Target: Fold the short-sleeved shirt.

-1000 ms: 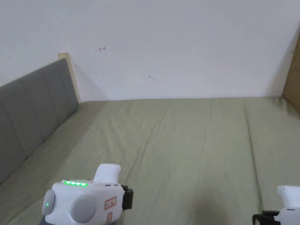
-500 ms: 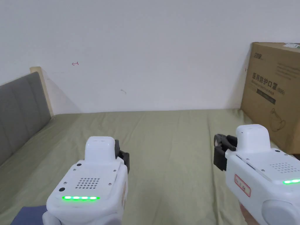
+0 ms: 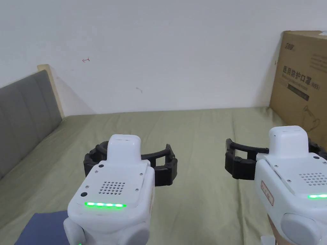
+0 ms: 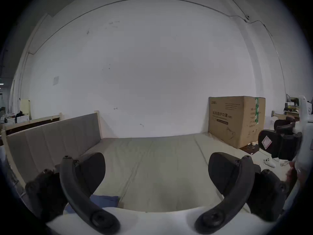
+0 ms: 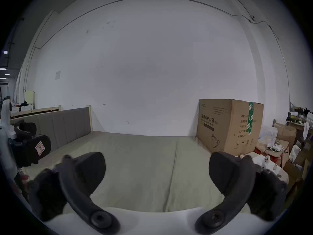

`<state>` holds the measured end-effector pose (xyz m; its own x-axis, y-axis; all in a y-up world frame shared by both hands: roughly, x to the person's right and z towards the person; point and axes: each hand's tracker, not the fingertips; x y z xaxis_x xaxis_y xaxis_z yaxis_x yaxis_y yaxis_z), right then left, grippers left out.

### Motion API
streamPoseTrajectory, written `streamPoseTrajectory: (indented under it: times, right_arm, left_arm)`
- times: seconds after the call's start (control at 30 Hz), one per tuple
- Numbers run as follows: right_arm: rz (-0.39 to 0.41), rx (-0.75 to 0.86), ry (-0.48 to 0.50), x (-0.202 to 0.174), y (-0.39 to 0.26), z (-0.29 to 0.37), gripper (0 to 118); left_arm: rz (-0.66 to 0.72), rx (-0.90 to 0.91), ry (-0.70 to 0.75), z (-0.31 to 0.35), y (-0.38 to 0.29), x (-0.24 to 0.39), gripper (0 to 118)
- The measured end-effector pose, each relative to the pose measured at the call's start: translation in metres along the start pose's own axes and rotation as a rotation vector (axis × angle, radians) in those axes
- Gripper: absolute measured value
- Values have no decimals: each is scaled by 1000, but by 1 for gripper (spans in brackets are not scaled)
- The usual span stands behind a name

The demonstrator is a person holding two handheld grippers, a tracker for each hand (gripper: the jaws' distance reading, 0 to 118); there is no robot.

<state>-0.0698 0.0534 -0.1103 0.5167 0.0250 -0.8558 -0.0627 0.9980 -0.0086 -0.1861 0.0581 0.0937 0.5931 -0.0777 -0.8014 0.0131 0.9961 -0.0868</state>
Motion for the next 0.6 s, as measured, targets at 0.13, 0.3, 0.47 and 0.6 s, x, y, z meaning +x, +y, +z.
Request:
streamPoseTrajectory:
  times: [0.13,0.3,0.47,0.6]
  right_arm:
    - [-18,-4,-12,1,0,-3,118]
    - [-36,-15,-15,3,-1,-4,118]
    - [-40,-26,-19,3,-3,-7,118]
    - [-44,-34,-19,4,-3,-8,118]
  left_arm:
    - [-26,6,4,-4,-2,6,118]
    - [55,-6,-52,-6,-1,1,118]
    - [67,-42,-28,-14,-2,-1,118]
    - [67,-48,-5,-18,-5,-4,118]
